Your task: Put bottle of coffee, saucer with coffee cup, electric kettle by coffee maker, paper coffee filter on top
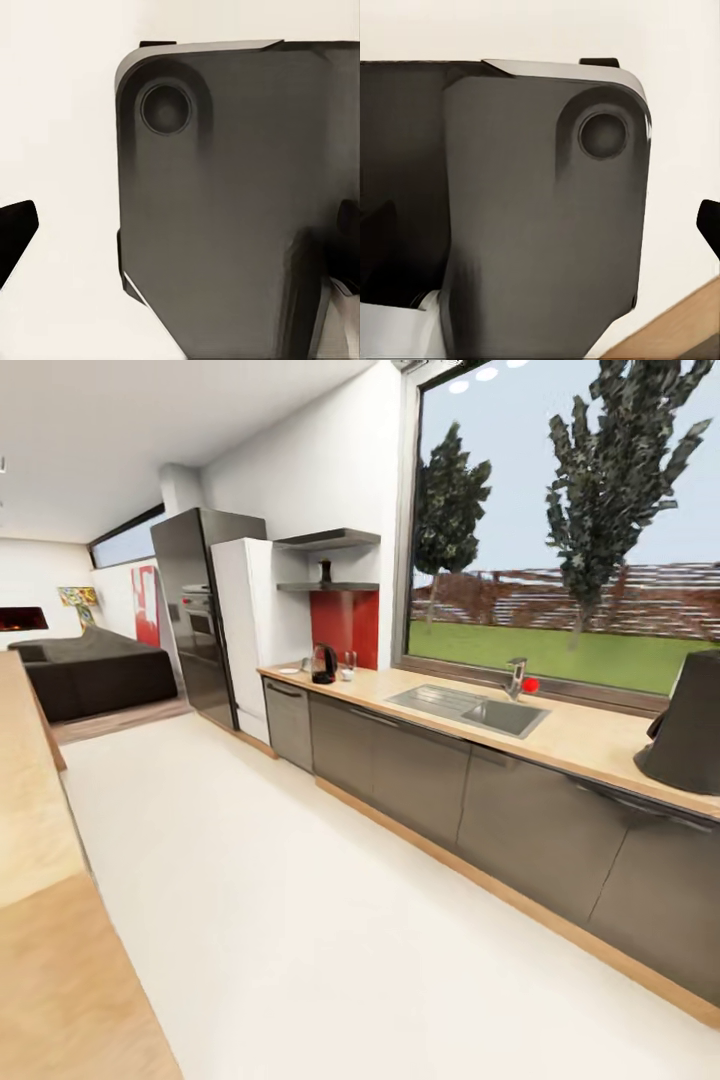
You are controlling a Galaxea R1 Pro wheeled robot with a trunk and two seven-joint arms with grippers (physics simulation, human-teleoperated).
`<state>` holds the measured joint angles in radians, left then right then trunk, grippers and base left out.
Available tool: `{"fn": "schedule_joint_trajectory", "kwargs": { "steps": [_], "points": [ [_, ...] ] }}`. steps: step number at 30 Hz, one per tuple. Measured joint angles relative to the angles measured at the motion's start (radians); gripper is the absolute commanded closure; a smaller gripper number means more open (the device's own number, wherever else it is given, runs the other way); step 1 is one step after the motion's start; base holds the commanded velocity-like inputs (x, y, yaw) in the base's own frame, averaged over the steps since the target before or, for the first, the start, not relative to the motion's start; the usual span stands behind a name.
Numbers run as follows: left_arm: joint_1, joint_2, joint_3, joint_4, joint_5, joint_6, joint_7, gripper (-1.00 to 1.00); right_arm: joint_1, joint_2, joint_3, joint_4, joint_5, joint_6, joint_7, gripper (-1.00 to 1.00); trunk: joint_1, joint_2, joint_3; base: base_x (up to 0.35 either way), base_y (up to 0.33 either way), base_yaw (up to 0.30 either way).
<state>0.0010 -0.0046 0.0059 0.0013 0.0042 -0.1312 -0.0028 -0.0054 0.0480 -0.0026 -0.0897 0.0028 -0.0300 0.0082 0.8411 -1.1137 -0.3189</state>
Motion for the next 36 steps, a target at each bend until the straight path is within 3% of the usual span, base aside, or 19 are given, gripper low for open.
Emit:
{"fn": "schedule_joint_trajectory", "kwargs": {
  "steps": [15,20,26,29,31,36],
  "points": [
    [-0.002,0.006,0.000,-0.005,0.002,-0.003,0.003,-1.00,0.000,-0.002,0.000,0.000,0.000,0.000,-0.001,-1.00,-0.058,0.105,0.047,0.000,0.000,-0.263],
    [-0.010,0.020,0.001,-0.030,0.003,-0.002,0.004,-1.00,0.000,-0.033,-0.002,-0.025,0.000,0.001,-0.002,-1.00,-0.077,0.140,0.063,0.000,0.000,-0.263],
    [-0.014,0.042,0.001,-0.189,0.003,-0.002,0.004,-1.00,-0.001,-0.081,-0.002,-0.188,0.000,0.003,-0.003,-1.00,-0.100,0.182,0.081,0.000,0.000,-0.264],
    [-0.017,0.045,0.000,-0.260,0.003,-0.002,0.004,-1.00,0.000,-0.087,-0.002,-0.283,0.001,0.004,-0.004,-1.00,-0.111,0.203,0.090,0.000,0.000,-0.267],
    [-0.046,0.045,0.000,-0.297,0.002,-0.001,0.004,-1.00,0.000,-0.088,-0.002,-0.374,0.001,0.004,-0.001,-1.00,-0.119,0.217,0.095,0.000,0.000,-0.265],
    [-0.061,0.044,0.002,-0.303,0.001,-0.003,0.004,-1.00,0.000,-0.087,0.002,-0.411,0.004,0.001,-0.001,-1.00,-0.138,0.252,0.108,0.000,0.000,-0.267]
  ]
}}
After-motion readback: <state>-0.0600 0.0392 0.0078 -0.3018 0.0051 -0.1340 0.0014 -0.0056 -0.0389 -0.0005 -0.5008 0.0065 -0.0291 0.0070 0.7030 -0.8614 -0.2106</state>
